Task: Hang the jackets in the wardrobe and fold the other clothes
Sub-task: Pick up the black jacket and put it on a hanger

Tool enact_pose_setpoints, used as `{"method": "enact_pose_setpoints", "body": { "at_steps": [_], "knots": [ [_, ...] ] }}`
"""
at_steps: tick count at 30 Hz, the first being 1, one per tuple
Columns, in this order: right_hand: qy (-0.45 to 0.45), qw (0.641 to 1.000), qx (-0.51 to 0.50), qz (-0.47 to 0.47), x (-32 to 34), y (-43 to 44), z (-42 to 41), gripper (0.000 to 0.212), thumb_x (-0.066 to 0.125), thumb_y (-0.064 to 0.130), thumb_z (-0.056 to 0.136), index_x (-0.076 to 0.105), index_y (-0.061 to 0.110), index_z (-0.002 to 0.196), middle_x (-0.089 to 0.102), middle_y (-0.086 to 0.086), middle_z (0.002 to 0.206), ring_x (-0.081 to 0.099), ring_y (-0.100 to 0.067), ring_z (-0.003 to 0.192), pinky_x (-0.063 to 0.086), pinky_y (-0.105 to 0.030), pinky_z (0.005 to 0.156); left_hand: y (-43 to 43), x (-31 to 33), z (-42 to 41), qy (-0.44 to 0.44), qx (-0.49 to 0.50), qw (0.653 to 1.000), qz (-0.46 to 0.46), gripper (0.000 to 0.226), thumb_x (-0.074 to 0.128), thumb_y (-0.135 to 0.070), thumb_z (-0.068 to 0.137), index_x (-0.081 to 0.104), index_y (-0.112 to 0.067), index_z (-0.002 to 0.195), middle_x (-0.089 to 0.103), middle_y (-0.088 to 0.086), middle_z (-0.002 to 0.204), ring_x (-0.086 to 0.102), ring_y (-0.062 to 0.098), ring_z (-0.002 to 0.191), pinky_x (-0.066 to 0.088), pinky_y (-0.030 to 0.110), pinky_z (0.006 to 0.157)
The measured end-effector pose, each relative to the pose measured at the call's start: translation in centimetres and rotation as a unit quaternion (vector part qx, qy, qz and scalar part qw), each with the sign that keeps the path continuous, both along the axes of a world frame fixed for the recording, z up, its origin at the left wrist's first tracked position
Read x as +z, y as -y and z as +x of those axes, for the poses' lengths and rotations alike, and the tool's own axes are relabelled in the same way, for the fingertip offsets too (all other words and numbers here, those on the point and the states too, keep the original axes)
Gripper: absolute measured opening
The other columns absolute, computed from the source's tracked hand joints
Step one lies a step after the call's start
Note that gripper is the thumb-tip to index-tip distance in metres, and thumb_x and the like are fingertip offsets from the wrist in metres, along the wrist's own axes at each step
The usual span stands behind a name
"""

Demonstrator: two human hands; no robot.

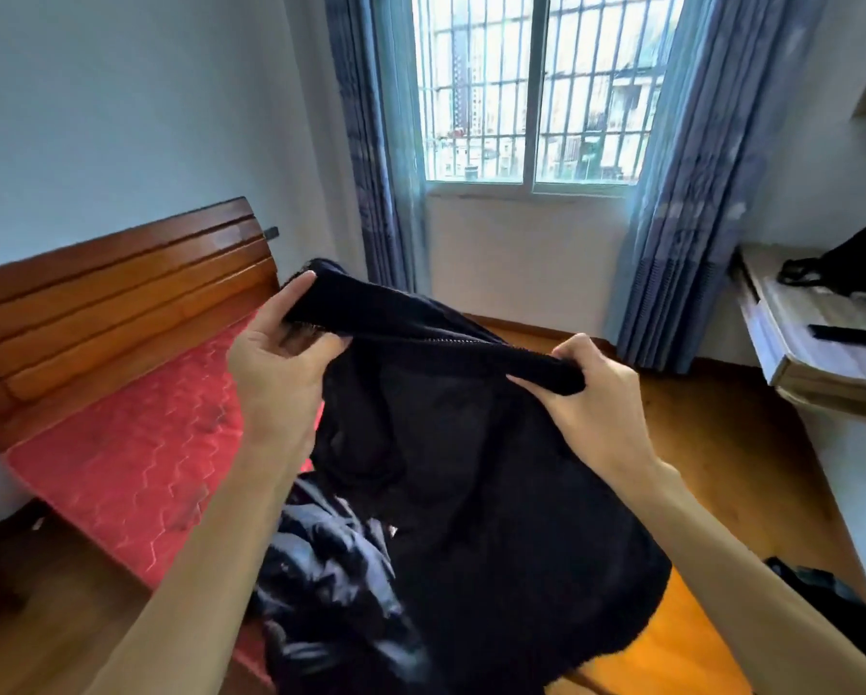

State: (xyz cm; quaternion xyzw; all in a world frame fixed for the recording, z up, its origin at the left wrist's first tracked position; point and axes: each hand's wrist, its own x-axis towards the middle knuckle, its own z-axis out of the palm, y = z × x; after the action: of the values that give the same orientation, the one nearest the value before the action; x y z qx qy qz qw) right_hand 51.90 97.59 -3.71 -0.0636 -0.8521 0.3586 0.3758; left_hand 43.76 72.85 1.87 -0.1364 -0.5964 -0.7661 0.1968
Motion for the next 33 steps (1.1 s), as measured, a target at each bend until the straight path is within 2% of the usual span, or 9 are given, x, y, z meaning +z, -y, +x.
{"method": "enact_pose_setpoints", "body": {
  "at_steps": [6, 13, 16, 19, 21, 23, 26, 30, 33],
  "knots": [
    [-0.115, 0.991, 0.048, 0.057, 8.3, 1.4, 1.8, 0.039, 0.081, 0.047, 0.074, 0.05, 0.024, 0.083, 0.054, 0.02, 0.073, 0.055, -0.008, 0.067, 0.051, -0.033, 0.066, 3.0, 2.2, 2.3, -0.102, 0.191, 0.97, -0.114, 0.042, 0.071, 0.006, 0.084, 0.07, -0.036, 0.091, 0.072, -0.015, 0.089, 0.069, 0.002, 0.082, 0.054, 0.019, 0.082],
    [-0.153, 0.978, 0.076, 0.12, 14.4, 2.1, 3.0, 0.047, 0.078, 0.056, 0.07, 0.056, 0.018, 0.085, 0.057, 0.012, 0.079, 0.054, -0.014, 0.073, 0.043, -0.03, 0.067, 4.9, 6.0, 8.1, -0.149, 0.288, 0.937, -0.131, 0.024, 0.067, 0.006, 0.088, 0.066, -0.016, 0.098, 0.067, -0.015, 0.088, 0.063, -0.011, 0.079, 0.049, 0.01, 0.079],
    [-0.093, 0.972, 0.175, 0.127, 15.0, 3.4, 3.3, 0.047, 0.084, 0.047, 0.068, 0.058, 0.026, 0.102, 0.061, 0.012, 0.097, 0.059, -0.011, 0.087, 0.053, -0.038, 0.08, 4.7, 8.0, 11.7, -0.162, 0.305, 0.93, -0.128, 0.028, 0.066, 0.008, 0.087, 0.066, -0.019, 0.096, 0.067, -0.016, 0.09, 0.064, -0.011, 0.083, 0.048, 0.009, 0.08],
    [0.029, 0.924, 0.339, 0.173, 15.2, 7.4, 4.9, 0.08, 0.077, 0.035, 0.062, 0.043, 0.034, 0.134, 0.054, 0.011, 0.125, 0.054, -0.009, 0.114, 0.05, -0.035, 0.095, 2.9, 10.0, 15.4, -0.201, 0.284, 0.921, -0.175, 0.036, 0.065, 0.011, 0.084, 0.071, -0.023, 0.095, 0.071, -0.016, 0.093, 0.068, -0.004, 0.09, 0.05, 0.012, 0.083],
    [0.073, 0.886, 0.424, 0.175, 15.2, 10.4, 5.9, 0.062, 0.076, 0.025, 0.06, 0.053, 0.027, 0.117, 0.058, 0.01, 0.108, 0.056, -0.005, 0.095, 0.051, -0.027, 0.079, 1.4, 10.7, 17.4, -0.222, 0.273, 0.907, -0.232, 0.038, 0.065, 0.01, 0.082, 0.075, -0.024, 0.095, 0.073, -0.018, 0.094, 0.069, 0.0, 0.091, 0.052, 0.016, 0.083],
    [0.083, 0.878, 0.46, 0.105, 14.5, 11.7, 6.3, 0.025, 0.074, 0.01, 0.063, 0.055, 0.019, 0.077, 0.055, 0.011, 0.071, 0.051, -0.005, 0.063, 0.045, -0.027, 0.056, 0.8, 11.3, 18.7, -0.228, 0.247, 0.905, -0.262, 0.041, 0.065, 0.009, 0.081, 0.075, -0.028, 0.096, 0.074, -0.019, 0.095, 0.07, 0.0, 0.092, 0.054, 0.018, 0.084],
    [0.066, 0.891, 0.443, -0.082, 12.8, 11.0, 6.5, 0.014, 0.061, 0.003, 0.057, 0.047, 0.003, 0.056, 0.045, 0.005, 0.053, 0.043, -0.011, 0.049, 0.034, -0.029, 0.048, 1.0, 11.8, 19.5, -0.225, 0.165, 0.917, -0.286, 0.036, 0.07, 0.008, 0.084, 0.075, -0.02, 0.105, 0.076, -0.012, 0.097, 0.072, 0.001, 0.092, 0.057, 0.02, 0.087],
    [0.068, 0.85, 0.38, -0.36, 11.8, 8.2, 8.7, 0.017, 0.045, -0.009, 0.055, 0.043, 0.007, 0.06, 0.04, -0.003, 0.056, 0.039, -0.019, 0.052, 0.03, -0.03, 0.051, 2.4, 8.4, 18.2, -0.156, 0.146, 0.951, -0.224, 0.043, 0.068, 0.005, 0.089, 0.065, -0.023, 0.121, 0.075, -0.01, 0.097, 0.072, 0.01, 0.096, 0.059, 0.032, 0.09],
    [0.026, 0.784, 0.386, -0.486, 12.2, 4.3, 10.1, 0.037, 0.039, -0.02, 0.079, 0.065, 0.007, 0.083, 0.059, -0.012, 0.079, 0.06, -0.023, 0.067, 0.051, -0.033, 0.058, 2.7, 3.7, 16.0, -0.062, 0.112, 0.96, -0.251, 0.059, 0.05, 0.015, 0.092, 0.059, -0.035, 0.121, 0.07, -0.002, 0.111, 0.068, 0.017, 0.107, 0.055, 0.044, 0.098]
  ]
}}
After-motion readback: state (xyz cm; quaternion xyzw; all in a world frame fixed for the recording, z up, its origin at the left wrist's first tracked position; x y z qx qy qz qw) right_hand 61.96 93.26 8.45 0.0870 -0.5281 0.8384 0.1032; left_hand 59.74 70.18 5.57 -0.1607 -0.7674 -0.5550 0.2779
